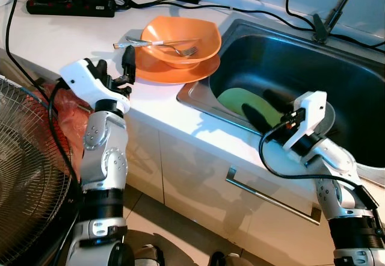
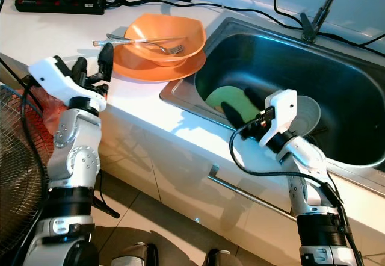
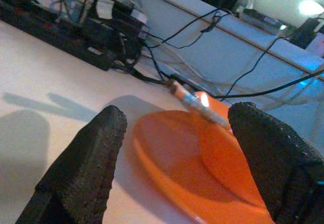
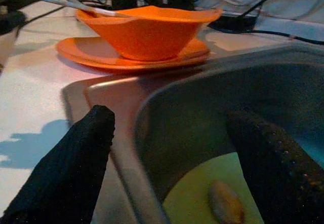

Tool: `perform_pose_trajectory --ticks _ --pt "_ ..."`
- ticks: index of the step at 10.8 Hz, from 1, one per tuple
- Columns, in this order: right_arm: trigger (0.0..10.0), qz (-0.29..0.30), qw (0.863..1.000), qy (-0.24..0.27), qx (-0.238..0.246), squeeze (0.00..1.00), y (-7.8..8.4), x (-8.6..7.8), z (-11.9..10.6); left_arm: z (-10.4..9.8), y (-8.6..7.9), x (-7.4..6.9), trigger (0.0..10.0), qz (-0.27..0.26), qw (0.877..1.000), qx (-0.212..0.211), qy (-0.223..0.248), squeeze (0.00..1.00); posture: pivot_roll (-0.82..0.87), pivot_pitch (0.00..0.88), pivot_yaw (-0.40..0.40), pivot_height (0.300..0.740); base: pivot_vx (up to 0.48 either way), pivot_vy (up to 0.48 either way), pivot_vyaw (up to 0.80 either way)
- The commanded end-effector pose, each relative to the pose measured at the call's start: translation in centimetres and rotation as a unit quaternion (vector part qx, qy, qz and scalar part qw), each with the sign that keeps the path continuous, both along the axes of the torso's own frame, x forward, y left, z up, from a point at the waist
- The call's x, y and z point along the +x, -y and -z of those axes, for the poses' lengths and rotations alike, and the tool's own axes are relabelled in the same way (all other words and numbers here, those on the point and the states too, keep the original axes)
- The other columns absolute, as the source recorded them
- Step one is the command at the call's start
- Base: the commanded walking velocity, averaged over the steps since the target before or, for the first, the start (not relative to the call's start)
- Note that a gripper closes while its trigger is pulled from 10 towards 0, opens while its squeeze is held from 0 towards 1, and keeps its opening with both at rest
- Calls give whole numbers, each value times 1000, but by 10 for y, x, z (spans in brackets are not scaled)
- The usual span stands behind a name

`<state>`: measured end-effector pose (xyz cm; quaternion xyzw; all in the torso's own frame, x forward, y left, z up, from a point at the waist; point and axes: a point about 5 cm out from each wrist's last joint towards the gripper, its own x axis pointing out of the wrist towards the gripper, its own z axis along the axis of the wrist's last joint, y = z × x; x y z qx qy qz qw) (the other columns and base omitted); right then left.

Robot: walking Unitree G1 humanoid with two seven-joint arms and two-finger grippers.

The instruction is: Kitchen organization

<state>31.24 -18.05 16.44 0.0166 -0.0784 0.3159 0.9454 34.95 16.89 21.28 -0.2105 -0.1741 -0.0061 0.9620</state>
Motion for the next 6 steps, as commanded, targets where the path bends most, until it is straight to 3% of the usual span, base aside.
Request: perform_pose_trajectory --ticks 1,6 --pt "10000 -12 1000 4 -5 0 0 -3 -3 -6 5 2 10000 10 1000 7 12 0 67 110 -38 740 0 0 0" --pt "10000 -33 999 4 -3 0 -3 -9 -5 -16 16 15 10000 26 999 2 23 0 58 123 -43 740 0 0 0"
